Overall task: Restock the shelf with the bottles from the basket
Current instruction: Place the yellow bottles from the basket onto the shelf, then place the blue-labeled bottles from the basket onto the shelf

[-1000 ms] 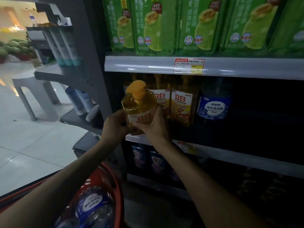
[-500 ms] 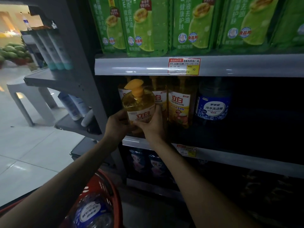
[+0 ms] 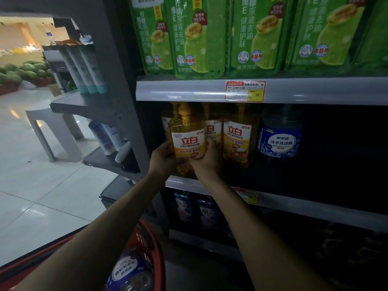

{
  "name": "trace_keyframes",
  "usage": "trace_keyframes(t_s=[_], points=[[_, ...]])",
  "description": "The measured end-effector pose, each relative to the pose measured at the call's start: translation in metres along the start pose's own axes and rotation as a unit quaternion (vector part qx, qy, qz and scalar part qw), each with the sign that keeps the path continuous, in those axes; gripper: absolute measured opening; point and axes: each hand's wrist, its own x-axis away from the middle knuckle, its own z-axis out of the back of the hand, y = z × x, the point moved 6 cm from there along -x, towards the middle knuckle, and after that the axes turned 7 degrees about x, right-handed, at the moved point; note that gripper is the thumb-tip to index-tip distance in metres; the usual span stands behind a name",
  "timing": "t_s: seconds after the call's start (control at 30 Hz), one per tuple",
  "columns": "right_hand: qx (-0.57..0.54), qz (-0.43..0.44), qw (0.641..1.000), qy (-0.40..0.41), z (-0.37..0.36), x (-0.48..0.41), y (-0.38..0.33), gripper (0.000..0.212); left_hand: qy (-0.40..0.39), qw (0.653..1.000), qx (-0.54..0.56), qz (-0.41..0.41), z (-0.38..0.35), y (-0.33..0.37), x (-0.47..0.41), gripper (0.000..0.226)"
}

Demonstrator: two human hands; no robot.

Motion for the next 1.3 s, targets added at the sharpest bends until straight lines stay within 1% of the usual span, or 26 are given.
trace_keyframes(t_s=[0.23,0.4,0.5,0.6,0.7,0.77,0.87,0.93,1.0,1.1,1.2,1.23,1.3], points=[[0.014,-0.018,1.000,0.007,0.001,-0.009,0.005,0.066,-0.007,1.000,-0.024,0.007,0.000,0.000,0.001,0.060],[0.068,-0.017,0.997,0.020,0.001,-0.003,0.007,0.062,0.010,0.998,-0.068,0.012,0.009,-0.004,0.010,0.067],[0.086,-0.007,0.996,0.026,0.009,0.010,0.000,0.059,0.009,0.993,-0.116,0.005,0.020,-0.001,0.024,0.073],[0.106,0.009,0.994,0.010,0.016,0.028,-0.010,0.063,-0.008,0.984,-0.179,-0.018,0.033,0.010,0.046,0.075],[0.131,0.027,0.991,-0.029,0.016,0.058,-0.017,0.071,-0.017,0.973,-0.226,-0.046,0.052,0.025,0.075,0.074],[0.166,0.058,0.982,-0.062,0.012,0.081,-0.020,0.077,-0.019,0.962,-0.265,-0.070,0.068,0.038,0.100,0.071],[0.240,0.112,0.959,-0.098,-0.001,0.112,-0.023,0.081,-0.018,0.922,-0.373,-0.104,0.096,0.049,0.143,0.070],[0.256,0.143,0.948,-0.122,-0.015,0.131,-0.023,0.085,-0.014,0.893,-0.435,-0.114,0.116,0.049,0.172,0.072],[0.267,0.159,0.936,-0.165,-0.032,0.150,-0.020,0.092,-0.007,0.866,-0.486,-0.121,0.139,0.043,0.199,0.077],[0.319,0.203,0.899,-0.222,-0.060,0.177,-0.012,0.101,-0.011,0.828,-0.550,-0.112,0.176,0.026,0.232,0.085],[0.401,0.274,0.838,-0.251,-0.085,0.198,-0.007,0.103,0.005,0.816,-0.574,-0.068,0.215,0.003,0.263,0.083],[0.419,0.284,0.822,-0.262,-0.092,0.205,-0.003,0.101,0.016,0.819,-0.571,-0.050,0.230,-0.007,0.275,0.082],[0.442,0.295,0.797,-0.287,-0.107,0.215,0.009,0.097,0.054,0.837,-0.545,-0.005,0.262,-0.033,0.300,0.080]])
